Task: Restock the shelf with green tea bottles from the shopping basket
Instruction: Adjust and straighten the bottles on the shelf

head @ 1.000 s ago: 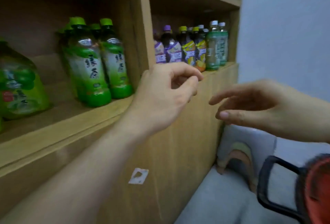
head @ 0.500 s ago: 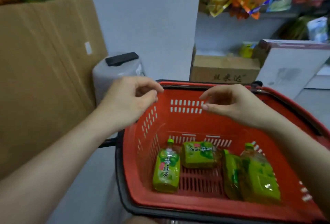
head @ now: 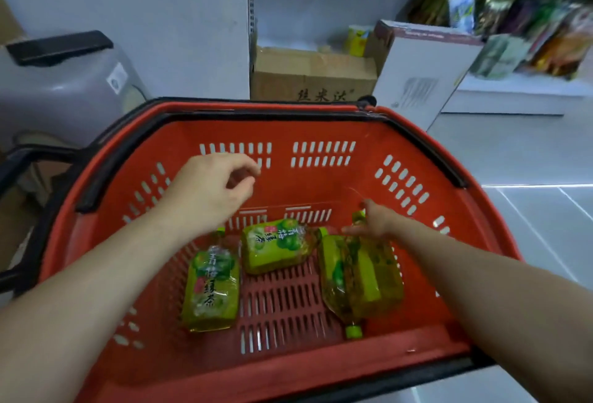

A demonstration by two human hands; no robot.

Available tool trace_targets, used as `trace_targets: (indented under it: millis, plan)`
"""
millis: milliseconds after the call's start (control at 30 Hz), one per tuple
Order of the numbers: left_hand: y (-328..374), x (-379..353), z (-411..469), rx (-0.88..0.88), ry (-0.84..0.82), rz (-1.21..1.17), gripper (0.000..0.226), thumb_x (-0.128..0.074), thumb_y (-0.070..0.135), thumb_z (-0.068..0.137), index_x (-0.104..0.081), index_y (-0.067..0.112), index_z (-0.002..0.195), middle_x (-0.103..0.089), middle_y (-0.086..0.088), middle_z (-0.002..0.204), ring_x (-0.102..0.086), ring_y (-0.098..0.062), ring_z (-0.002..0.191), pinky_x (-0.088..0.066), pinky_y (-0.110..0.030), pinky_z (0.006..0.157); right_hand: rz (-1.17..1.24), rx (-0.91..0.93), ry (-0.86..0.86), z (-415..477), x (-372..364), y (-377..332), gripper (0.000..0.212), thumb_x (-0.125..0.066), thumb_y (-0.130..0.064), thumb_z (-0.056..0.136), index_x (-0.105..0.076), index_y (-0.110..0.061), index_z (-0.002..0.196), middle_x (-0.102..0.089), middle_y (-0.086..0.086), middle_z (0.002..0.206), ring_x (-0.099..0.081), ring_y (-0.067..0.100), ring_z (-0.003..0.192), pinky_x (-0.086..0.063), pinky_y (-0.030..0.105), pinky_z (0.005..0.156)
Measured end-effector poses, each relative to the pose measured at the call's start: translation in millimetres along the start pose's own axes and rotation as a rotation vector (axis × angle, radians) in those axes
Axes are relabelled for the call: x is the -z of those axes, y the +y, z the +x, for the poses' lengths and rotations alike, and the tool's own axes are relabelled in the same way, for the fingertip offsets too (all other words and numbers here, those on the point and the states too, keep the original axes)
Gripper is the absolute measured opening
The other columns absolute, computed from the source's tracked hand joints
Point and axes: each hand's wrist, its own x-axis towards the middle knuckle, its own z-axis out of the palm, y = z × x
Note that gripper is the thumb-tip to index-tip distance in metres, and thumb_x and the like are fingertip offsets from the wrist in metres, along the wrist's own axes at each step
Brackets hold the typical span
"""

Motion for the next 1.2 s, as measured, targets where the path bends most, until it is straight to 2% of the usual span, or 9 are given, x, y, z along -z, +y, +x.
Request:
trace_targets:
  millis: [167, 267, 333, 467, 567, 700, 833, 1067, 1200]
  plan:
    - [-0.4, -0.2, 1.5, 0.057, -0.069, -0.026, 0.018, -0.062, 0.015, 0.085, -0.068, 0.032, 0.087, -0.064, 0.017, 0.079, -0.060, -0.008, 0.079, -0.039, -0.021, 0.073, -0.189, -0.121, 0.008, 4.7, -39.6, 5.6, 0.112, -0.083, -0.046, 0.064, -0.013, -0.034, 0.151, -0.021, 0.015, 0.155, -0.032, 0.044, 0.136, -0.031, 0.058, 0.110]
    - [1.6, 0.3, -0.8, 0.044, -0.152, 0.020, 0.019, -0.059, 0.016, 0.086, -0.070, 0.032, 0.091, -0.066, 0.012, 0.088, -0.059, -0.008, 0.084, -0.041, -0.023, 0.077, -0.014, -0.172, -0.144, 7.2, -46.7, 7.6, 0.113, -0.079, -0.039, 0.072, -0.002, -0.024, 0.153, -0.008, 0.019, 0.159, -0.018, 0.045, 0.143, -0.027, 0.055, 0.114]
    - [2.7, 2.1, -1.9, 0.048, -0.186, 0.045, 0.019, -0.058, 0.017, 0.087, -0.071, 0.030, 0.092, -0.067, 0.010, 0.093, -0.059, -0.010, 0.088, -0.042, -0.024, 0.080, 0.102, -0.122, -0.260, 0.9, -52.6, 4.7, 0.113, -0.078, -0.023, 0.076, 0.004, -0.019, 0.153, -0.016, 0.019, 0.159, -0.028, 0.042, 0.140, -0.035, 0.050, 0.111]
    - [6.4, 3.3, -2.0, 0.039, -0.236, 0.029, 0.014, -0.060, 0.025, 0.089, -0.072, 0.028, 0.096, -0.067, 0.011, 0.095, -0.060, -0.009, 0.093, -0.045, -0.025, 0.082, 0.212, 0.175, -0.209, -21.6, -32.1, -16.7, 0.114, -0.079, -0.012, 0.071, -0.003, -0.037, 0.152, -0.041, 0.019, 0.146, -0.061, 0.024, 0.097, -0.055, 0.026, 0.066]
    - [7.3, -4.5, 2.1, 0.086, -0.314, -0.033, 0.043, -0.067, 0.046, 0.081, -0.060, 0.027, 0.119, -0.063, 0.011, 0.109, -0.060, -0.010, 0.100, -0.049, -0.032, 0.091, 0.459, 0.463, -0.069, -44.6, 3.0, -43.3, 0.112, -0.085, -0.010, 0.066, -0.015, -0.046, 0.145, -0.056, 0.014, 0.130, -0.066, 0.023, 0.100, -0.058, 0.035, 0.082]
    - [6.1, -1.3, 6.0, 0.159, -0.389, -0.498, 0.108, -0.078, 0.070, 0.047, -0.040, 0.026, 0.139, -0.060, 0.007, 0.129, -0.060, -0.014, 0.115, -0.047, -0.036, 0.099, 0.738, 0.754, -0.027, -79.6, 41.3, -80.6, 0.105, -0.079, 0.005, 0.069, -0.022, -0.041, 0.144, -0.061, 0.011, 0.122, -0.067, 0.025, 0.105, -0.057, 0.036, 0.085]
    - [8.0, 15.6, 2.7, 0.057, -0.467, -1.046, 0.092, -0.090, 0.035, 0.049, -0.047, 0.029, 0.131, -0.066, -0.002, 0.121, -0.064, -0.021, 0.110, -0.054, -0.031, 0.084, 1.018, 0.875, -0.120, -97.4, 59.1, -93.6, 0.103, -0.075, 0.012, 0.067, -0.031, -0.040, 0.144, -0.067, 0.011, 0.117, -0.067, 0.031, 0.102, -0.056, 0.035, 0.081]
    - [19.5, 39.0, -4.8, 0.092, 0.060, -1.049, 0.066, -0.081, 0.009, 0.064, -0.055, 0.015, 0.125, -0.069, -0.013, 0.113, -0.068, -0.032, 0.101, -0.052, -0.053, 0.090, 1.134, 0.830, 0.123, -112.1, 62.3, -127.5, 0.076, -0.076, -0.029, 0.071, -0.044, -0.036, 0.139, -0.068, 0.005, 0.118, -0.068, 0.019, 0.105, -0.055, 0.041, 0.092]
    - [27.2, 77.4, -25.9, 0.156, 0.370, -1.093, 0.061, -0.081, 0.012, 0.066, -0.054, 0.009, 0.121, -0.070, -0.016, 0.108, -0.069, -0.036, 0.095, -0.055, -0.053, 0.082, 0.919, 0.882, -0.032, -132.5, 65.2, -154.5, 0.084, -0.067, -0.053, 0.070, -0.030, -0.043, 0.144, -0.061, -0.001, 0.127, -0.068, 0.011, 0.103, -0.056, 0.042, 0.088]
